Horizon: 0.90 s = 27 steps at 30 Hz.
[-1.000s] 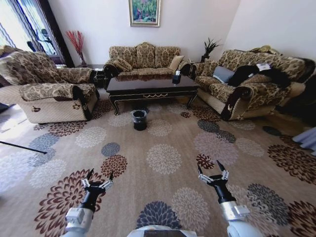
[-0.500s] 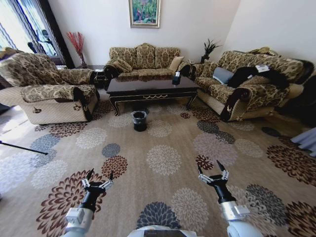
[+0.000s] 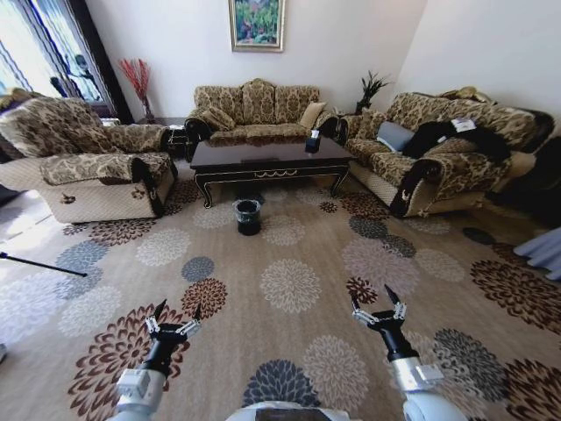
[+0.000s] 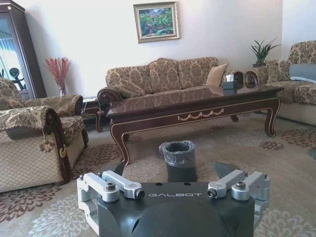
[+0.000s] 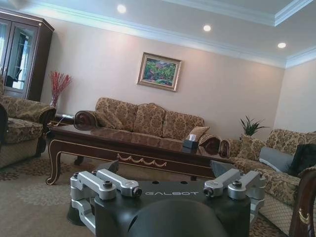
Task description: Move to the front of the table and pick up the trash from the floor, then place it into the trash bin.
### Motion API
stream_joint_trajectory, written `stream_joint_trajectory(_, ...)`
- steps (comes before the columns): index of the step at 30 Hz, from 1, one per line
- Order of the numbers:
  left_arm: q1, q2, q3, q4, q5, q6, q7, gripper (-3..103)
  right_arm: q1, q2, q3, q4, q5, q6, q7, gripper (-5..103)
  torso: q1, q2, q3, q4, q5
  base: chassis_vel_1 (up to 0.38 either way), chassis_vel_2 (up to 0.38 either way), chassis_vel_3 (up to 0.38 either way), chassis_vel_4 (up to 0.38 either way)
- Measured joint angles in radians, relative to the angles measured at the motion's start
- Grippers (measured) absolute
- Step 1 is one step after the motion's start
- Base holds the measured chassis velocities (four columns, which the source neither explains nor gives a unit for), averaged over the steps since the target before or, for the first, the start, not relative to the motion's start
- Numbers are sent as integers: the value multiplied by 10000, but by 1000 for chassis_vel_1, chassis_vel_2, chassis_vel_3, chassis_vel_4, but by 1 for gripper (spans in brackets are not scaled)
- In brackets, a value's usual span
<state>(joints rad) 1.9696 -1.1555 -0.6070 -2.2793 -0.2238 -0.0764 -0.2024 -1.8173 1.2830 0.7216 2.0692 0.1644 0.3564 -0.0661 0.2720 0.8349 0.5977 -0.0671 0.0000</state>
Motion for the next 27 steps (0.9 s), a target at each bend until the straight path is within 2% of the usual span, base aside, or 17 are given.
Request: stream_joint_trajectory(27, 0, 0, 0, 0, 0, 0, 0, 100, 0, 0, 1, 0, 0, 0, 0, 100, 534, 1223, 691, 0, 0, 0, 0, 0, 0)
